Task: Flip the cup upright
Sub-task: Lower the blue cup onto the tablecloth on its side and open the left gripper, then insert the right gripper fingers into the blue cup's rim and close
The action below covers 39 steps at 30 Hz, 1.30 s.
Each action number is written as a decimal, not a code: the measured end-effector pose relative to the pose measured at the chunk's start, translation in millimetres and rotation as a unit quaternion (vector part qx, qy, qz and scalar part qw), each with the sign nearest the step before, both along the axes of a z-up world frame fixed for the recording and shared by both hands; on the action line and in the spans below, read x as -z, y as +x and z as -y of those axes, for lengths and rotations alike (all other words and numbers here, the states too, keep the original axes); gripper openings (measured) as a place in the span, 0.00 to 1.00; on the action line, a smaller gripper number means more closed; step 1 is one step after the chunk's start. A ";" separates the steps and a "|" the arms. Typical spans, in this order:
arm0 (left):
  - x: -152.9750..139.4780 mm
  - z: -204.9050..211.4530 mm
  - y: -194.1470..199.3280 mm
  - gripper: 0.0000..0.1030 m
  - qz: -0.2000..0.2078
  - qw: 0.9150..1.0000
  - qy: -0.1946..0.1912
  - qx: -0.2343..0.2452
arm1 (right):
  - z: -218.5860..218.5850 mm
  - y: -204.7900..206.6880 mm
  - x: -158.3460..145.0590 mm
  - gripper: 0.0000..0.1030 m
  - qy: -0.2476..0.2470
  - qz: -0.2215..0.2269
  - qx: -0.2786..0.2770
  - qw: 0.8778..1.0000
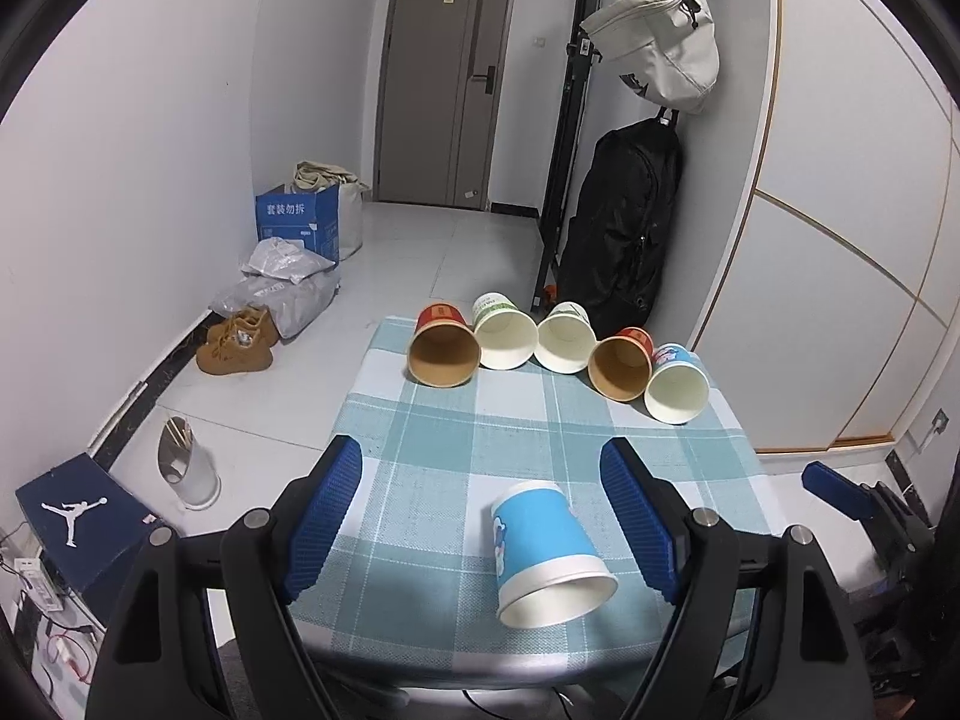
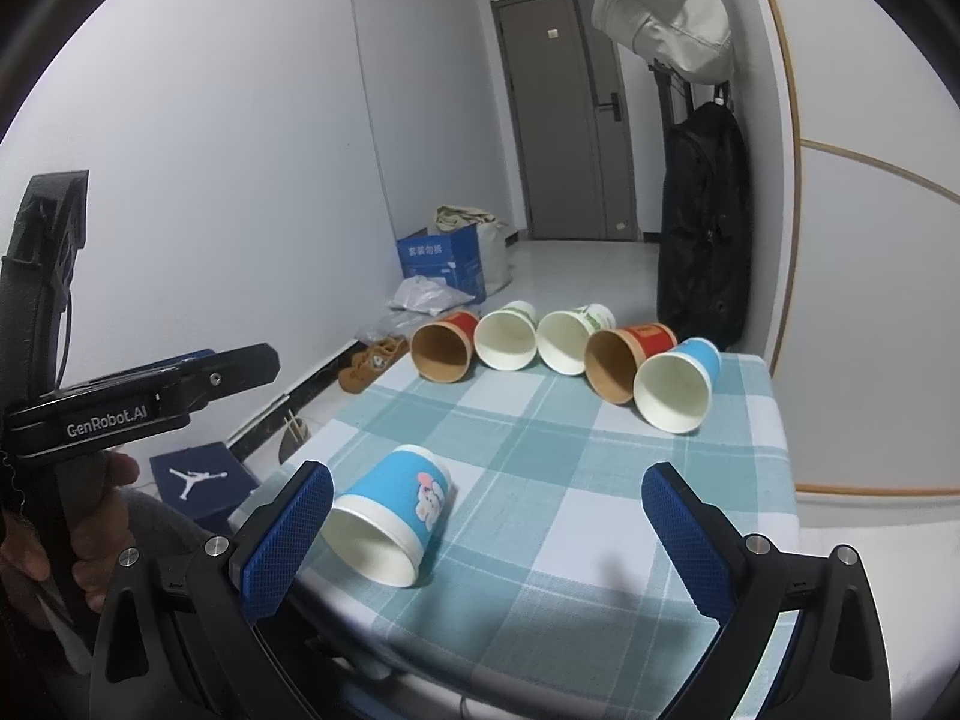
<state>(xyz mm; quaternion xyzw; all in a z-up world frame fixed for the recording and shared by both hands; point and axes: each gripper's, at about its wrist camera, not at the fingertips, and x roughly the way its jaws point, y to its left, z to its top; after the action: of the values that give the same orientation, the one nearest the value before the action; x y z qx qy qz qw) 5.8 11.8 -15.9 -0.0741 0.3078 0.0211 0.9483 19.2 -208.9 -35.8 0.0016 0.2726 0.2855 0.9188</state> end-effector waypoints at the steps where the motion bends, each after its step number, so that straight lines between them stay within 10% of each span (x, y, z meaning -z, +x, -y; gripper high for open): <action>1: 0.5 1.2 -1.7 0.76 0.000 1.000 0.001 0.000 | -0.9 -0.2 0.5 1.00 -0.001 -0.001 -0.001 1.000; 21: 2.5 -30.8 1.7 0.76 -0.017 0.996 -0.080 -0.040 | -34.3 -5.8 26.3 0.88 -0.047 -0.072 -0.059 0.995; 39: 14.8 -53.7 10.6 0.76 -0.053 0.988 -0.136 -0.048 | -75.7 22.2 64.2 0.25 -0.093 -0.142 -0.050 0.984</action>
<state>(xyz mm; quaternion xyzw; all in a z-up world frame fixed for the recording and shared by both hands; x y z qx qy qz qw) 16.4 65.4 -30.7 -0.2155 0.3539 0.0282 0.9097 41.4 -133.1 -100.0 -0.0570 0.4255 0.3013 0.8514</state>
